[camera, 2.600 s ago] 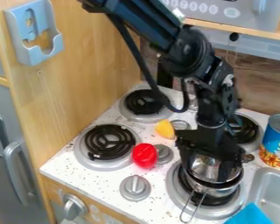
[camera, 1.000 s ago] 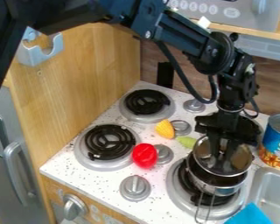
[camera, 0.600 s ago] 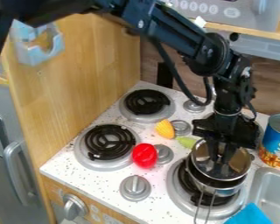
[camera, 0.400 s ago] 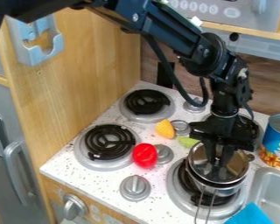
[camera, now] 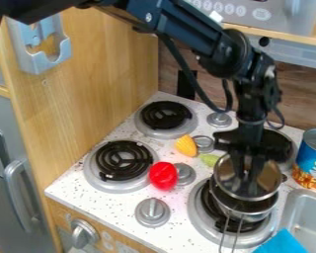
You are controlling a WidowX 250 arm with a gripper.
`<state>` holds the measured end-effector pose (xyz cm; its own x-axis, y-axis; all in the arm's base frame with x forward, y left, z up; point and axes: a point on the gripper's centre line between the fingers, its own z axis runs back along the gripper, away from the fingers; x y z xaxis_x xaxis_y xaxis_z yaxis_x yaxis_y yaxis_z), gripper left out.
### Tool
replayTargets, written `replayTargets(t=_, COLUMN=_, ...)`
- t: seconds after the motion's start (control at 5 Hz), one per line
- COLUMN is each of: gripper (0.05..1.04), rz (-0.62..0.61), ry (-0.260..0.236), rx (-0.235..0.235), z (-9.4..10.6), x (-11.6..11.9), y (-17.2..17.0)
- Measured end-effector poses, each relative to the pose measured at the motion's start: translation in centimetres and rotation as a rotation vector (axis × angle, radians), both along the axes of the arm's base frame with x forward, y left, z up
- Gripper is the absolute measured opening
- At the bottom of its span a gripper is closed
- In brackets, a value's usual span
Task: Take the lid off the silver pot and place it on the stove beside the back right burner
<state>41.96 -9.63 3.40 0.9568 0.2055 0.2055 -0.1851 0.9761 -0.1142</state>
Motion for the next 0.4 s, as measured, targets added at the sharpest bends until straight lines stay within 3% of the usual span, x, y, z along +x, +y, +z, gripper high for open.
replayTargets(t=0.2, gripper=0.325, rz=0.011, ry=-0.045, rx=-0.017, z=1.62, x=1.43, y=0.00)
replayTargets(t=0.4, gripper=0.325, rz=0.016, ry=-0.066, rx=0.001, z=1.66, x=1.75, y=0.35)
